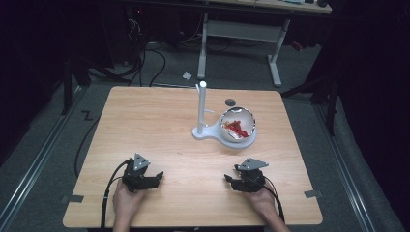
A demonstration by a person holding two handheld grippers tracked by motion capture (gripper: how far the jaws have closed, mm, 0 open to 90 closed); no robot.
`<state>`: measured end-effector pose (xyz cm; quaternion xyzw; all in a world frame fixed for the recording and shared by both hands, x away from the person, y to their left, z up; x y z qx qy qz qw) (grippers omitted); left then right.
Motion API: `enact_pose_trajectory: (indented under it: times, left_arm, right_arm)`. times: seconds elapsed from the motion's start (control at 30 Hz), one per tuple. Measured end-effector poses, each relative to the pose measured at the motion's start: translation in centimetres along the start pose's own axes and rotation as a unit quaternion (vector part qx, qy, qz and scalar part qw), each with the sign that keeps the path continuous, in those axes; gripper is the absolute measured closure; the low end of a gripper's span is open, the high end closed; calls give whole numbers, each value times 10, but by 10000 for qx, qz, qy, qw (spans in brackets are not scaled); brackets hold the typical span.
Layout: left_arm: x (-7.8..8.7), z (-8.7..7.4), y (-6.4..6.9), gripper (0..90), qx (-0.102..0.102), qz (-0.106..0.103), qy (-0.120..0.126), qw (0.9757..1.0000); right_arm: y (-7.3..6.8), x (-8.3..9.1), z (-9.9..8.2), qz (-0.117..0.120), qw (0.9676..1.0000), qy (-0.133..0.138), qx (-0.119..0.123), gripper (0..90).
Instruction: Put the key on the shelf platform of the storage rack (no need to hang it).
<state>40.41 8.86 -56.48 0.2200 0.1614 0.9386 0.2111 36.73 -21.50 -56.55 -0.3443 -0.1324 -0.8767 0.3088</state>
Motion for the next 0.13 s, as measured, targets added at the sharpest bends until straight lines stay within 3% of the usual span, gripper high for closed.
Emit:
enact_pose_trajectory:
  times: [0.13]
  left_arm:
    - [0, 0, 0, 211, -1, -2, -6, 10000]
  right_arm:
    - [1, 0, 0, 3, 10000, -13, -6, 406]
Point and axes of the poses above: each handheld gripper's, and its own axes: x roughly backward along the jaws, z roughly out of its top, y roughly to its right, the point moved 5 cm from there along -x, roughly forward along the jaws
